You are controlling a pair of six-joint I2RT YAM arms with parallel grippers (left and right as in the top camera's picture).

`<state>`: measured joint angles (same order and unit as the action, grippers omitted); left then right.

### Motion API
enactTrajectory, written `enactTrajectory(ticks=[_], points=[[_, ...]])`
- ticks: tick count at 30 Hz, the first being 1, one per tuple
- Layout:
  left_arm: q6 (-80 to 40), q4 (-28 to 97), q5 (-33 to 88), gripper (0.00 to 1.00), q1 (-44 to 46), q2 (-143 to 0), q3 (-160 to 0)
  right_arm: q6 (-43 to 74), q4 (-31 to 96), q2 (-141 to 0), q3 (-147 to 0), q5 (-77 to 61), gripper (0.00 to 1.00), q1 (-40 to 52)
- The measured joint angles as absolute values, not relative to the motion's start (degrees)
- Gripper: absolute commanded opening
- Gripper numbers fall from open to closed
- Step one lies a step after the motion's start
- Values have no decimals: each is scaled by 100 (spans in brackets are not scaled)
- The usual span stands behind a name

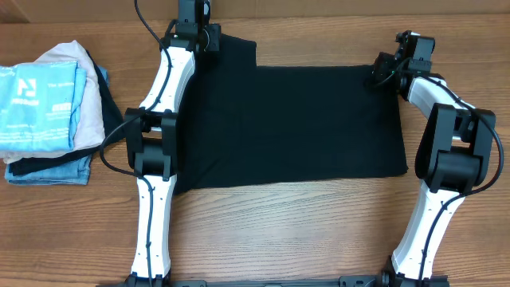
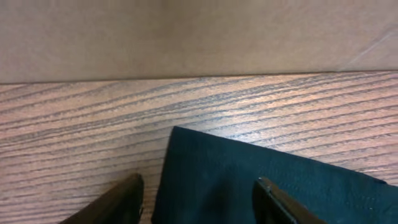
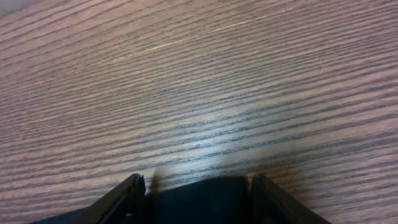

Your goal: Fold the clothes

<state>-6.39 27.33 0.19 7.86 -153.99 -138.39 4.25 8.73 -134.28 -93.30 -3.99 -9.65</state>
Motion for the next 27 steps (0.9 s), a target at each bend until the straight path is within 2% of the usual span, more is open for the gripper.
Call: enactTrajectory(ticks=[5,7,8,9,11,12,18,22,27], points=[[-639,2515,148,61,786,-15659,-13843,421,1024,-13432,-9376,-338,44,-965],[-596,2399,113,60,786,-15856,-13882,412,1109,-13432,-9397,-294,43,-965],[-596,2405,104,51,786,-15856,-13882,416,1153,-13432,-9408,-294,34,-965],[-593,2405,99,36,786,-15856,-13882,419,1157,-13432,-9413,-281,22,-965],[-574,2414,89,11,786,-15856,-13882,423,1201,-13432,-9415,-252,9,-967],[-576,2425,75,4,786,-15856,-13882,432,1212,-13432,-9415,-252,4,-969],[-582,2541,102,4,786,-15860,-13950,443,1135,-13434,-9413,-272,4,-967],[-580,3256,102,4,786,-16044,-14619,445,1076,-13465,-9437,-456,4,-967],[-578,4095,108,4,786,-16055,-15450,447,1796,-13463,-9712,-799,4,-965]])
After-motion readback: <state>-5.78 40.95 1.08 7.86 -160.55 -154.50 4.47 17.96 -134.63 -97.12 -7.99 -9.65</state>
